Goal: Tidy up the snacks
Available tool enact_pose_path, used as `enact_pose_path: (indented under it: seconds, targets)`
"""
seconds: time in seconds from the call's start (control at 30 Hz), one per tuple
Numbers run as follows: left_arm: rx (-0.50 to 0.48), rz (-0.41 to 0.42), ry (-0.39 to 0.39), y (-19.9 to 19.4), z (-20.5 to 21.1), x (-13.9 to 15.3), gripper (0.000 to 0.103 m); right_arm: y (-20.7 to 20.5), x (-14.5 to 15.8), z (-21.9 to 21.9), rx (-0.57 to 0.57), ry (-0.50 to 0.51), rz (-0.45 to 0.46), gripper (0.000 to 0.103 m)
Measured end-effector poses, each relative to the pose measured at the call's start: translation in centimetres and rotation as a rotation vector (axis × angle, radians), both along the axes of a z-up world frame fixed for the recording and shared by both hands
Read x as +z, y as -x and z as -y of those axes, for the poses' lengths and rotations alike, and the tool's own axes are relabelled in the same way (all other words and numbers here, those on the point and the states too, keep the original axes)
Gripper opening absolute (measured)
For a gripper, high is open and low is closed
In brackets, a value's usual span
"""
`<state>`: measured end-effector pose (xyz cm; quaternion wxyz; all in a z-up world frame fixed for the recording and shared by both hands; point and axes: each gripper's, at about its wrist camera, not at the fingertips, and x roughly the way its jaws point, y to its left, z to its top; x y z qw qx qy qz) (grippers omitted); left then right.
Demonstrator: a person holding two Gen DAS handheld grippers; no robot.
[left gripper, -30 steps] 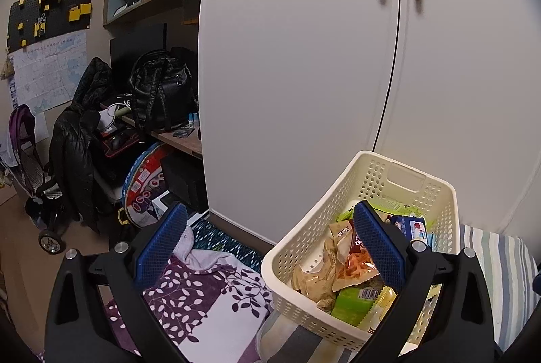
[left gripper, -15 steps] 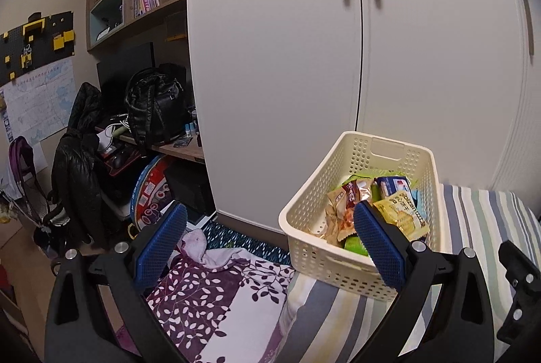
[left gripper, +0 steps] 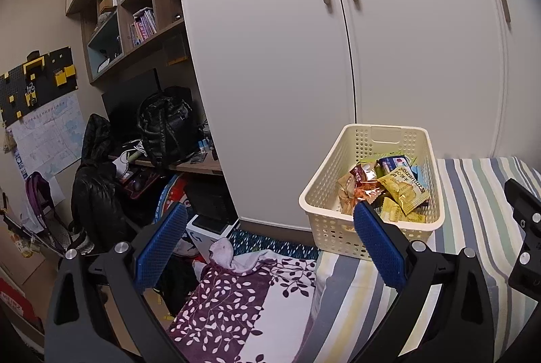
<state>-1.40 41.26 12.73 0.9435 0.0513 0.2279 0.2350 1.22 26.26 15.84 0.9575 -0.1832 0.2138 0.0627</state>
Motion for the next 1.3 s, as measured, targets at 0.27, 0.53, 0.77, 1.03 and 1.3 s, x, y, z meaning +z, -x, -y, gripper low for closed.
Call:
enact_pose_path:
  seconds: [0.27, 0.53, 0.77, 1.03, 1.3]
  targets:
    - [-0.020, -0.045, -0.046, 0.5, 0.8, -1.1, 0.100, 0.5, -0.7, -1.1, 0.040, 0.023, -0.025, 0.098]
    - [-0.024, -0.082, -0.066, 0.2, 0.8, -2.2, 0.100, -0.1, -1.5, -1.7, 0.041, 0.029, -0.043, 0.098]
    - [-0.036, -0.106, -0.072, -0.2, 0.8, -3.0, 0.100, -0.5, -2.3, -2.3, 0.033, 0.056, -0.051, 0.098]
    - [-0.054, -0.127, -0.100, -0.8, 1.2, -3.7, 0.100, -1.1, -2.8, -2.6, 0.034, 0.058, -0.062, 0.098]
    - [-0.063, -0.146, -0.102, -1.2, 1.1, -4.2, 0.100, -1.5, -3.3, -3.1, 0.037, 0.065, -0.069, 0.098]
